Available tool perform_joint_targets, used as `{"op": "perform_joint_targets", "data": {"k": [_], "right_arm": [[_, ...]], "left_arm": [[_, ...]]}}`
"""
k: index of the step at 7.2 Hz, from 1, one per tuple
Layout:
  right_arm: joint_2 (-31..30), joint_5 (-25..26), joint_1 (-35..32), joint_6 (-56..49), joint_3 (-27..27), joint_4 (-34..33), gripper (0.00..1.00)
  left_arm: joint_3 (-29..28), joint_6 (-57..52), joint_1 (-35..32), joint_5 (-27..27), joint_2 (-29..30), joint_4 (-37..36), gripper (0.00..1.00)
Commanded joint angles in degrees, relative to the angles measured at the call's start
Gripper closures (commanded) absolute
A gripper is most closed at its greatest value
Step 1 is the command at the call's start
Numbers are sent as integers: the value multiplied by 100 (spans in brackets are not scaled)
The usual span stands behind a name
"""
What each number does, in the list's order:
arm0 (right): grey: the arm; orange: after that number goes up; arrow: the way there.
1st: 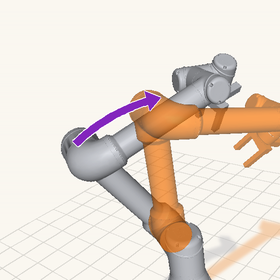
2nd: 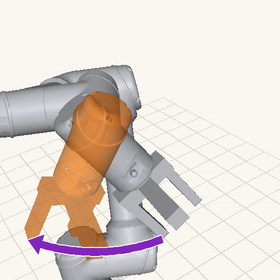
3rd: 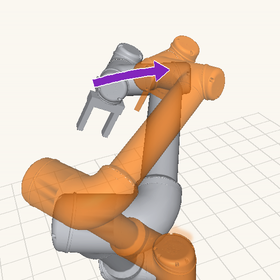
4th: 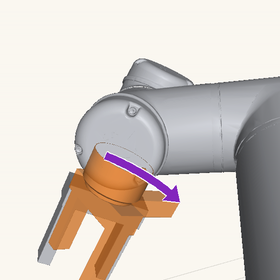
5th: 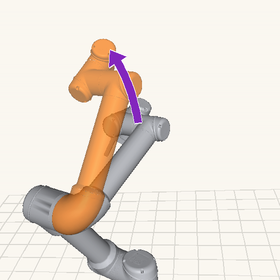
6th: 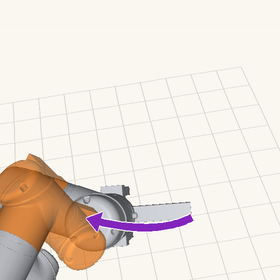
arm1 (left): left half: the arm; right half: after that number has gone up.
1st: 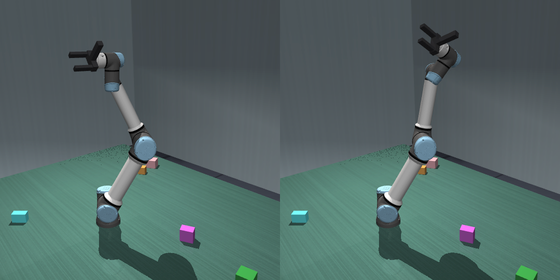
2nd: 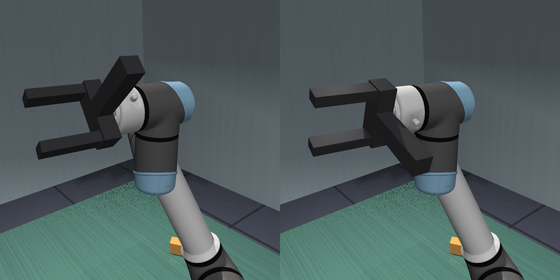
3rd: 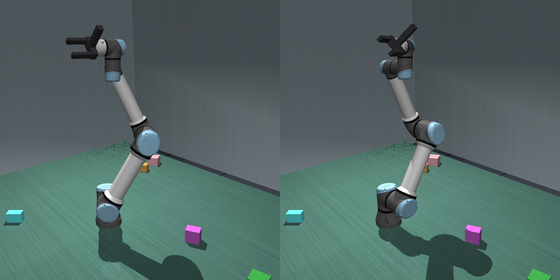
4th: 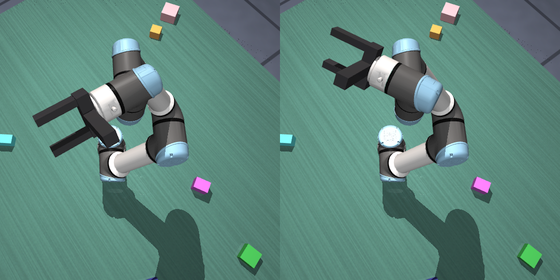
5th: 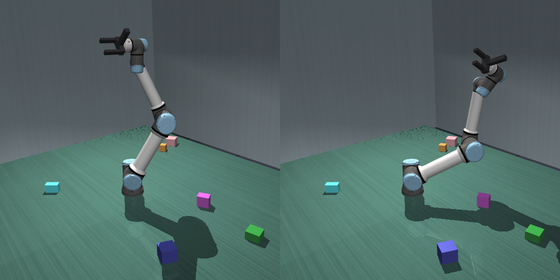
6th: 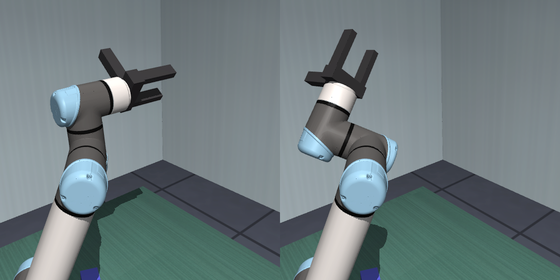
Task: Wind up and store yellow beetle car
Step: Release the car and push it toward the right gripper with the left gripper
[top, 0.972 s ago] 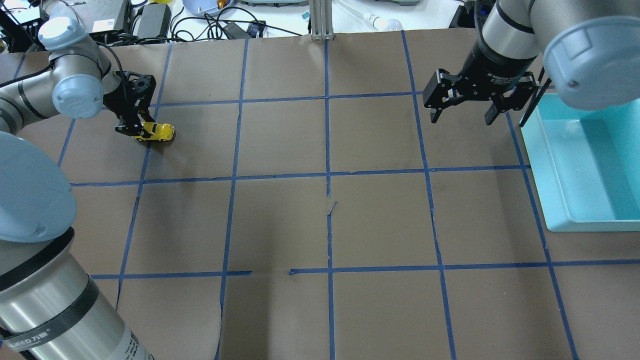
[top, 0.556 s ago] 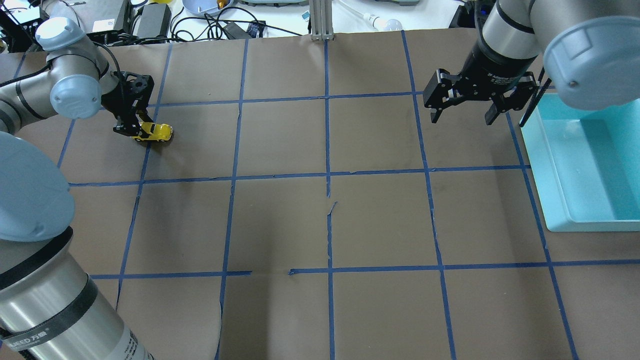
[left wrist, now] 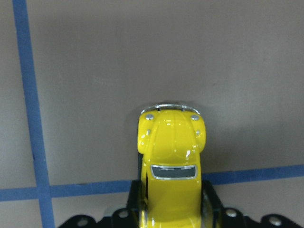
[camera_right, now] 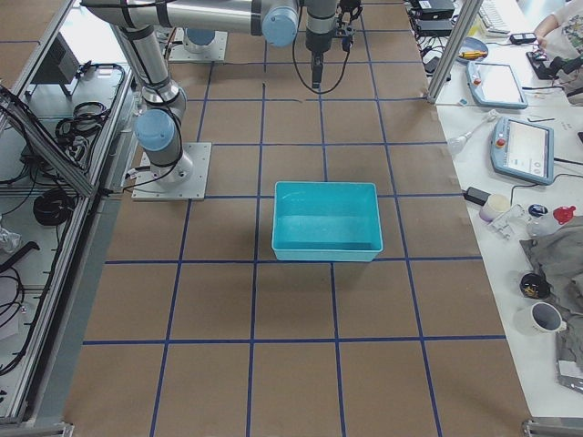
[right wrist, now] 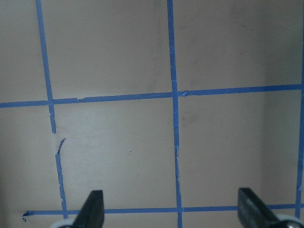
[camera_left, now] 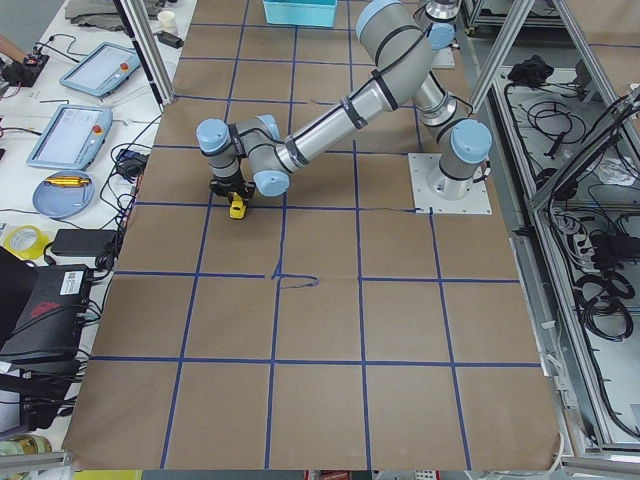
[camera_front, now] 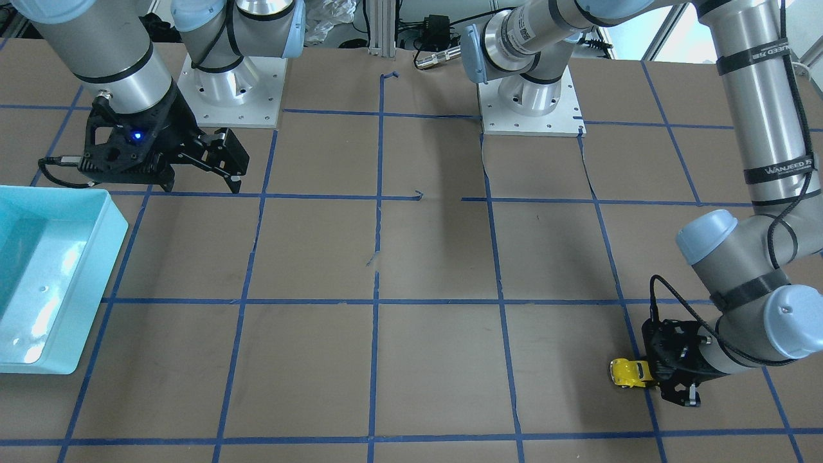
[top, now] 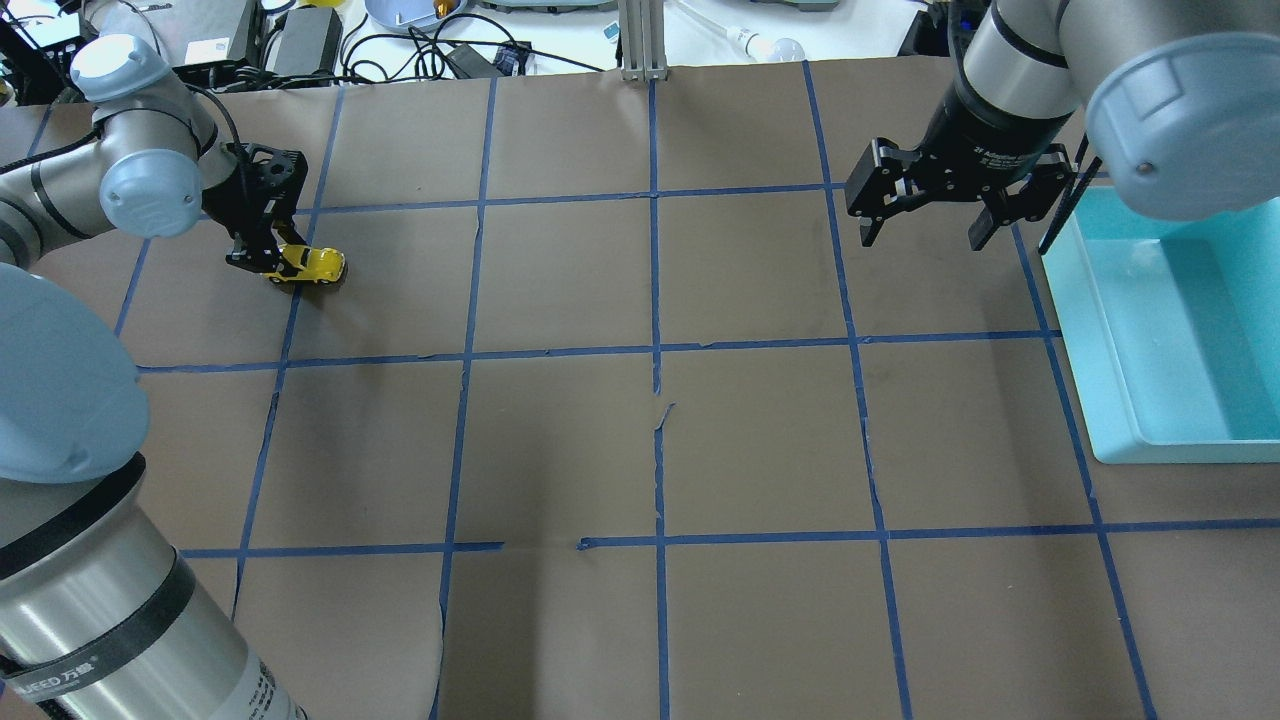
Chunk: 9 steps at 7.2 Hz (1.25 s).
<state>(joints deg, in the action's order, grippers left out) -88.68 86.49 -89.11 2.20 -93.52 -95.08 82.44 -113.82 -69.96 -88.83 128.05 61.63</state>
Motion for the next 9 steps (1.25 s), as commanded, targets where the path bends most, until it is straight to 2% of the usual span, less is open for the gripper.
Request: {"op": "perform_joint_targets", "data": {"k": [1,9], "right_arm": [[0,0,8,0,0,-2,0],[-9,105,8,0,-88,-55,0]], "left_arm": [[0,44,0,-20,-34,6,0],[0,61,0,-20,-87,15,0]]}}
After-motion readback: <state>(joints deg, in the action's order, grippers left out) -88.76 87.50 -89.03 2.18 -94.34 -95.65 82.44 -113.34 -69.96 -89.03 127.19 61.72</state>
